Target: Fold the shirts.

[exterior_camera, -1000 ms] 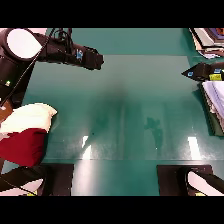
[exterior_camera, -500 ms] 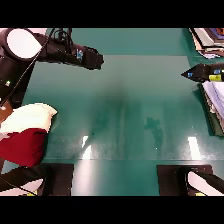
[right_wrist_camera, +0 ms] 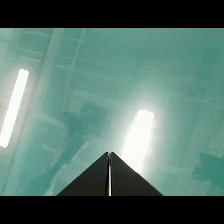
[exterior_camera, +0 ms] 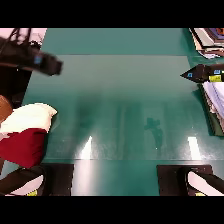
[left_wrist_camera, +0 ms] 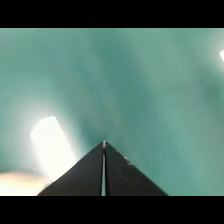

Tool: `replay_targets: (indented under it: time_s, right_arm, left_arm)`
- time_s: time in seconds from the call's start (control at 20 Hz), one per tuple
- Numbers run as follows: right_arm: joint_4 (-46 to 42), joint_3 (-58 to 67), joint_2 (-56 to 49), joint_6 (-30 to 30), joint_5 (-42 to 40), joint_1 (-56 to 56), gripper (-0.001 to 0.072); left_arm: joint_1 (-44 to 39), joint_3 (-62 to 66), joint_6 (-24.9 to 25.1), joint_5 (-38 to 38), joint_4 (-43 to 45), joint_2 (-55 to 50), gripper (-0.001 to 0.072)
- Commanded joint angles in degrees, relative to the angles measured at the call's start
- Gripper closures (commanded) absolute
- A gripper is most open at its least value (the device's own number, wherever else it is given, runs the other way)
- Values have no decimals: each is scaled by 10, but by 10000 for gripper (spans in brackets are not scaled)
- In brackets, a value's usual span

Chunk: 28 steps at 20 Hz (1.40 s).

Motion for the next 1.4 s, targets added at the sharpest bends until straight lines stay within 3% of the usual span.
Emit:
replay_targets:
  time_s: [0.0,0.05,0.1,0.35,0.5,0.55,0.6,0.65,0.7,0.9,1.1,1.35]
  right_arm:
    - [0,0,0,0,-5,0,695]
    - [0,0,0,0,-7,0,695]
    - [0,0,0,0,-10,0,694]
    - [0,0,0,0,-11,0,694]
    - [0,0,0,0,-13,0,695]
    - [0,0,0,0,-16,0,695]
    - [0,0,0,0,-16,0,695]
    - [0,0,0,0,-16,0,694]
    - [0,0,0,0,-16,0,695]
    - [3,0,1,3,-30,0,694]
    - [7,0,37,4,-87,0,695]
    - [7,0,89,4,-150,0,695]
  left_arm:
    - [71,-86,-6,-104,110,41,446]
    - [88,-123,-15,-99,111,40,137]
    - [103,-161,-28,-78,111,40,86]
    - [153,-351,-33,97,113,40,85]
    - [174,-407,-58,132,116,40,87]
    - [179,-409,-73,127,119,40,112]
    - [179,-407,-78,116,121,40,322]
    - [179,-404,-76,106,121,40,577]
    - [179,-398,-76,98,121,40,680]
    - [179,-286,-70,39,106,41,683]
    - [165,-26,-26,-52,18,41,683]
    - [48,253,-27,-70,-46,41,685]
